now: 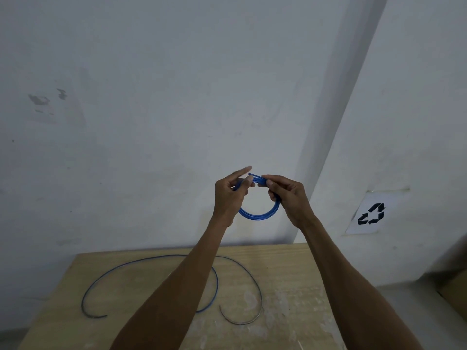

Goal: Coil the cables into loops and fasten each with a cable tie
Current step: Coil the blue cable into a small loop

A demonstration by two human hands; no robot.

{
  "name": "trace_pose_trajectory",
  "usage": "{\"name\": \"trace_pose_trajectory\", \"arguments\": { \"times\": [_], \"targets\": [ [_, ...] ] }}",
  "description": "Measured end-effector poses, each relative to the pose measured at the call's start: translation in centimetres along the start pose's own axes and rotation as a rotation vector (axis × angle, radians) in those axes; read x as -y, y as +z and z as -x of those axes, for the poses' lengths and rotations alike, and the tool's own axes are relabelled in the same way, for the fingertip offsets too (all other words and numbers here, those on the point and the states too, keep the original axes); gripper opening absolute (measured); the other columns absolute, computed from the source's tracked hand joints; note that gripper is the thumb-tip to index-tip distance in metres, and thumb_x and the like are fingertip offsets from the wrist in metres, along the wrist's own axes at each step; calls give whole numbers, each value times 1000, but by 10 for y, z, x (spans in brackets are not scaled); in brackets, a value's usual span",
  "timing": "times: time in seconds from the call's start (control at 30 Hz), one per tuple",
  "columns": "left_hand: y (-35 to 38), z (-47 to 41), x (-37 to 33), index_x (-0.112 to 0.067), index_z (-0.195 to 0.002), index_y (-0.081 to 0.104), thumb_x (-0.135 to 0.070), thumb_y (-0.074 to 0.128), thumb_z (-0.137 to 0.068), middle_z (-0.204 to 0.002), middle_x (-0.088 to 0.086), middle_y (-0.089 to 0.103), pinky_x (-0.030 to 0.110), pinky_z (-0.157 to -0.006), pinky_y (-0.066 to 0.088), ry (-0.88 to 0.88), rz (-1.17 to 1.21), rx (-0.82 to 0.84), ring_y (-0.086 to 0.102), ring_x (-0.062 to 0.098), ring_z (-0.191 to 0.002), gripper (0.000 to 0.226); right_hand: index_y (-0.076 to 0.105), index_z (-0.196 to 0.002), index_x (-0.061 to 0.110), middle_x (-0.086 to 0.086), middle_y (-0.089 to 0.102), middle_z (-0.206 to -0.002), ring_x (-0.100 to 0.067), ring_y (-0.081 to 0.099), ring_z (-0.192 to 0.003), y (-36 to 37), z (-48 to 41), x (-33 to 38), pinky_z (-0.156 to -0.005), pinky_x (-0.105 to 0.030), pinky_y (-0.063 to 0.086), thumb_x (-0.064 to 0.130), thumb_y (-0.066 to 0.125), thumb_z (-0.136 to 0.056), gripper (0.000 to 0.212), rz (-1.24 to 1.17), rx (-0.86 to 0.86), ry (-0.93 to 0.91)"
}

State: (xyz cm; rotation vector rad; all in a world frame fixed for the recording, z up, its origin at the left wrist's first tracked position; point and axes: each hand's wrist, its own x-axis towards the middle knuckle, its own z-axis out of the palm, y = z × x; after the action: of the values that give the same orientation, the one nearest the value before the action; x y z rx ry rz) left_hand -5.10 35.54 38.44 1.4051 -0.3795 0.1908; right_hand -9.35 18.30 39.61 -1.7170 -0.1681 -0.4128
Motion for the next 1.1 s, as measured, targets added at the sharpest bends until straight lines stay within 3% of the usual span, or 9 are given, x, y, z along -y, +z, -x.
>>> {"name": "trace_pose_trajectory", "arguments": {
  "times": [0.17, 0.27, 0.4, 0.5, 0.63, 0.73, 0.83, 0.93, 1.1],
  "targets": [
    [1, 1, 3, -5, -111, 77, -14, 71, -96, -88, 6, 78, 12, -61, 50, 7, 19, -74, 68, 1, -68, 18, 70, -118, 2, -10, 79, -95, -14, 61, -63, 2, -2, 2, -67, -24, 54, 9, 63, -99, 22, 12, -29, -6],
    [4, 0, 3, -4, -108, 77, -13, 71, -96, -87, 7, 77, 12, -63, 50, -2, 35, -97, 68, 1, -68, 16, 71, -117, 1, -12, 79, -98, -20, 74, -76, 6, 0, -1, -76, -24, 59, 8, 67, -95, 23, -102, -54, 21],
    [3, 2, 7, -8, -101, 78, -11, 70, -96, -84, 7, 78, 18, -56, 45, -108, 110, -79, 62, 6, -61, 11, 73, -115, 3, -15, 79, -100, -26, 77, -85, 5, 3, -4, -82, -25, 61, 2, 67, -93, 23, -216, -41, 53],
    [0, 5, 11, -4, -100, 77, -7, 67, -97, -81, 11, 75, 20, -51, 38, -171, 176, -35, 47, 7, -50, 11, 74, -113, 6, -10, 80, -97, -22, 77, -76, 5, 7, -7, -74, -24, 61, 4, 67, -94, 20, -139, -42, 42],
    [-2, 9, 16, -3, -103, 74, -12, 65, -99, -82, 8, 75, 19, -53, 43, -121, 53, 22, 55, 7, -54, 13, 75, -112, 6, -11, 79, -95, -17, 66, -62, 7, 14, -16, -58, -25, 52, 8, 68, -95, 18, -86, -112, 40],
    [2, 12, 21, -4, -105, 73, -14, 65, -100, -87, 8, 76, 19, -55, 46, -97, 13, 32, 58, 7, -57, 15, 75, -113, 4, -18, 76, -93, -13, 57, -59, 7, 18, -20, -56, -25, 46, 12, 68, -95, 21, -73, -154, 41],
    [10, 16, 26, -4, -107, 73, -14, 65, -100, -91, 11, 76, 16, -55, 45, -81, 29, -17, 62, 5, -62, 16, 74, -115, 6, -15, 77, -93, -13, 57, -62, 8, 22, -22, -60, -25, 47, 12, 65, -98, 21, -85, -181, 50],
    [19, 17, 30, -5, -105, 75, -15, 66, -99, -90, 10, 76, 17, -57, 46, -90, 61, -84, 64, 7, -66, 14, 69, -125, 9, -6, 79, -102, -19, 71, -77, 8, 26, -24, -71, -27, 56, 13, 60, -101, 26, -163, -195, 72],
    [22, 14, 36, -10, -100, 77, -16, 68, -98, -84, 7, 77, 19, -55, 46, -125, 129, -143, 62, 8, -65, 11, 67, -126, 1, -17, 77, -106, -35, 76, -97, -10, 39, -29, -91, -42, 61, 5, 65, -96, 31, -228, -201, 106]
  ]
}}
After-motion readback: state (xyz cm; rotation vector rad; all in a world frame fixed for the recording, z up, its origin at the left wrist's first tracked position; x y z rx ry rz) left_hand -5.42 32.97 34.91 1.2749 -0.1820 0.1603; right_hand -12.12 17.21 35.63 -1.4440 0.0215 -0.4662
